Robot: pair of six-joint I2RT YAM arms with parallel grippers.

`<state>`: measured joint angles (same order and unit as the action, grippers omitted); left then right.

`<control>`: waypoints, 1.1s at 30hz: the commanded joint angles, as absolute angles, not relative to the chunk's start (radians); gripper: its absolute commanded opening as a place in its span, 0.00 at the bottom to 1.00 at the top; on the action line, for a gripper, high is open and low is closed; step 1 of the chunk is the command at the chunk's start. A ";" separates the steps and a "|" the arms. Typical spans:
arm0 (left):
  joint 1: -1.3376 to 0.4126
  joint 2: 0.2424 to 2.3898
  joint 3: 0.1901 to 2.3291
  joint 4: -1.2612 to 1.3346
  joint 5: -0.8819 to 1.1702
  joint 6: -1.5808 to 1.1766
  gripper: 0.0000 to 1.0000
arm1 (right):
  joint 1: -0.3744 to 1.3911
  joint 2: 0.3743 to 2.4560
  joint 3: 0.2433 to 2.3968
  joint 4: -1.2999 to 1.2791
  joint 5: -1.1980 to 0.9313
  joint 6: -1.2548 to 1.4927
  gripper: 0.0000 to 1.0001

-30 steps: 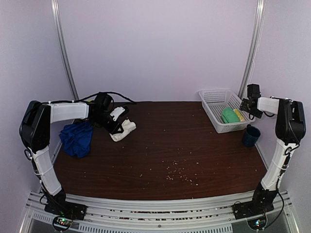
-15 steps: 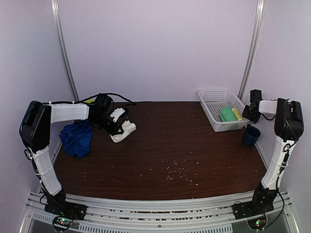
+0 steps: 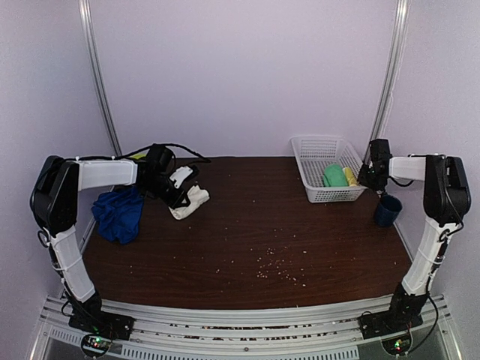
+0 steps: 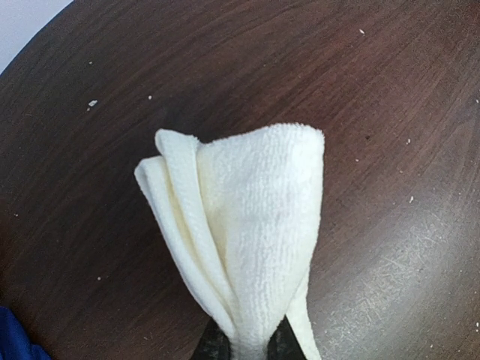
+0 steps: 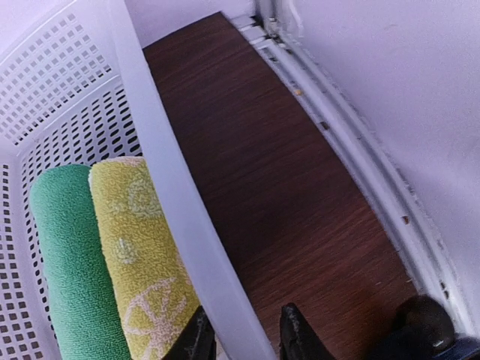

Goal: Roll the towels
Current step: Move the bin to the center of the board.

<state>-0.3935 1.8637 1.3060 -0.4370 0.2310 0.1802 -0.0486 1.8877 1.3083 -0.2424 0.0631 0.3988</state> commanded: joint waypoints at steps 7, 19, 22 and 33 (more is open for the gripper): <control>-0.387 1.822 1.475 -0.492 0.130 0.072 0.00 | 0.237 1.777 1.099 -0.029 0.080 0.545 0.30; -0.388 1.793 1.582 -0.561 0.147 0.032 0.00 | 0.503 1.707 0.980 0.058 0.132 0.675 0.47; -0.388 1.796 1.606 -0.579 0.159 0.016 0.00 | 0.567 1.688 0.983 0.055 0.142 0.680 0.49; -0.391 1.891 1.755 -0.673 0.154 -0.139 0.00 | 0.832 1.723 1.025 0.075 0.197 0.732 0.55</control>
